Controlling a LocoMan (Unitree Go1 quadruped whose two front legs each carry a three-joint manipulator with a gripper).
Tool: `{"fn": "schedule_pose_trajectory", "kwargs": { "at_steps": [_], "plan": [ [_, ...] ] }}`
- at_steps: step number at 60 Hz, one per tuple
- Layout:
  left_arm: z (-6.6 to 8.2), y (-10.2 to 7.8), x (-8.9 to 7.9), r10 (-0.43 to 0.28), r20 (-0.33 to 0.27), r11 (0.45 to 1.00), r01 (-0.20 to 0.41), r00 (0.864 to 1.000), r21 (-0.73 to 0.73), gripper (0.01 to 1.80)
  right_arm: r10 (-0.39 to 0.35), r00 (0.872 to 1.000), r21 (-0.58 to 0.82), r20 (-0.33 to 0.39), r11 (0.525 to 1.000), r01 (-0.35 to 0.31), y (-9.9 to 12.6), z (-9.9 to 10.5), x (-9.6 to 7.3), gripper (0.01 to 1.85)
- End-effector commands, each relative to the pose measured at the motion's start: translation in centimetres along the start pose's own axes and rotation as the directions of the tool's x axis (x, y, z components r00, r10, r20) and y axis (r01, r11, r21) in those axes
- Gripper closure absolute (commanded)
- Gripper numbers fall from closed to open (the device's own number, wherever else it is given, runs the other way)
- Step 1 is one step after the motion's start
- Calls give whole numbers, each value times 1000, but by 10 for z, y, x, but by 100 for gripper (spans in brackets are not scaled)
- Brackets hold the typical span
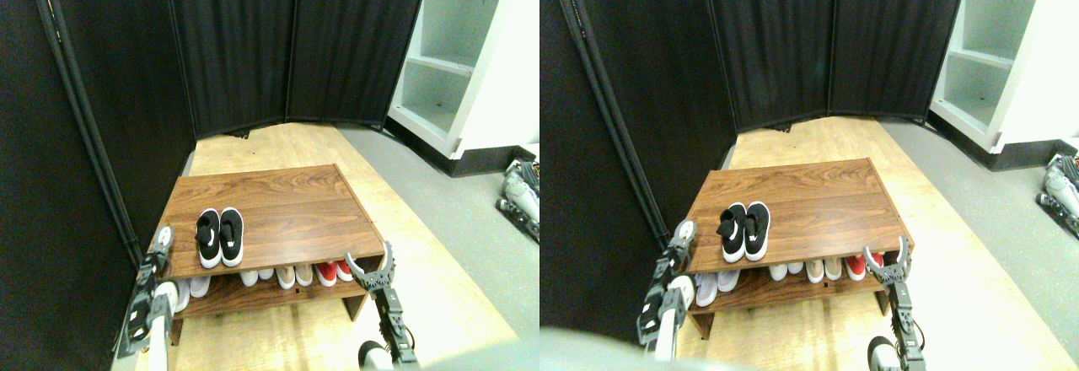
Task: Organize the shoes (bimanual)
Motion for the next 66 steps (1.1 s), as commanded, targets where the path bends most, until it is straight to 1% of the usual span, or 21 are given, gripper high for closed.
{"fn": "schedule_pose_trajectory", "kwargs": {
  "at_steps": [1, 3, 4, 6, 8, 9, 10, 11, 12, 13, 15, 17, 19, 23, 25, 29, 34, 40, 51, 54, 66],
  "plan": [
    [13, -6, -27, -64, 20, 998, 64, 998, 6, 180, 32, 999, 2, 5, 999, -32, 5, -1, 1, 120],
    [11, -7, -37, -70, 14, 998, 70, 997, 0, 180, 35, 999, -3, 4, 999, -35, 5, -1, 1, 119],
    [11, -7, -37, -70, 14, 998, 70, 997, 0, 180, 35, 999, -3, 4, 999, -35, 5, -1, 1, 119],
    [8, -10, -51, -66, 15, 997, 66, 998, -24, 180, 33, 999, -1, 1, 999, -33, 5, -2, 1, 119],
    [5, -13, -58, -61, 21, 996, 62, 998, -61, 180, 32, 999, 1, 0, 999, -32, 5, -2, 1, 118],
    [2, -15, -65, -48, 31, 992, 51, 998, -114, 180, 33, 999, -3, 0, 999, -33, 5, -3, 1, 118],
    [-2, -17, -72, -39, 39, 993, 43, 998, -110, 180, 32, 999, -17, -1, 999, -32, 5, -3, 1, 117],
    [-3, -18, -75, -29, 39, 993, 33, 999, -114, 180, 30, 1000, -21, -1, 999, -30, 5, -3, 1, 117],
    [-6, -19, -82, 2, 21, 989, 2, 1000, -149, 180, 27, 1000, -16, -1, 1000, -27, 5, -4, 0, 118],
    [-10, -20, -88, 19, 19, 984, -15, 1000, -180, 180, 26, 1000, -13, -1, 1000, -26, 5, -4, 0, 118],
    [-14, -21, -98, 24, 23, 980, -19, 999, -198, 180, 25, 1000, -13, -2, 1000, -25, 5, -5, 0, 119],
    [-15, -21, -101, 25, 17, 981, -21, 1000, -193, 180, 24, 1000, -13, -2, 1000, -24, 6, -5, 0, 119],
    [-21, -23, -112, 33, 16, 977, -29, 999, -212, 180, 23, 1000, -14, -2, 1000, -23, 6, -6, -1, 119],
    [-32, -26, -128, 66, 47, 964, -51, 997, -261, 180, 21, 1000, -19, -5, 1000, -21, 7, -7, -2, 119],
    [-35, -27, -134, 75, 52, 961, -58, 996, -271, 180, 19, 1000, -13, -7, 1000, -19, 7, -7, -3, 118],
    [-40, -29, -140, 85, 46, 954, -68, 995, -291, 180, 11, 1000, -15, -6, 1000, -12, 8, -8, -4, 119],
    [-46, -34, -149, 104, 51, 948, -84, 993, -307, 180, 22, 1000, -11, -11, 1000, -22, 8, -9, -5, 119],
    [-49, -37, -154, 115, 39, 949, -99, 993, -300, 180, 23, 1000, -38, -6, 999, -24, 8, -9, -6, 120],
    [-51, -33, -152, 116, 28, 948, -103, 993, -302, 180, 22, 1000, -36, -2, 999, -22, 7, -9, -9, 119],
    [-51, -32, -152, 118, 34, 952, -103, 992, -289, 180, 15, 1000, -28, 0, 999, -15, 7, -9, -10, 119],
    [-51, -31, -152, 116, 36, 944, -99, 993, -314, 180, 21, 1000, -28, -2, 999, -21, 7, -9, -12, 118]
  ]
}}
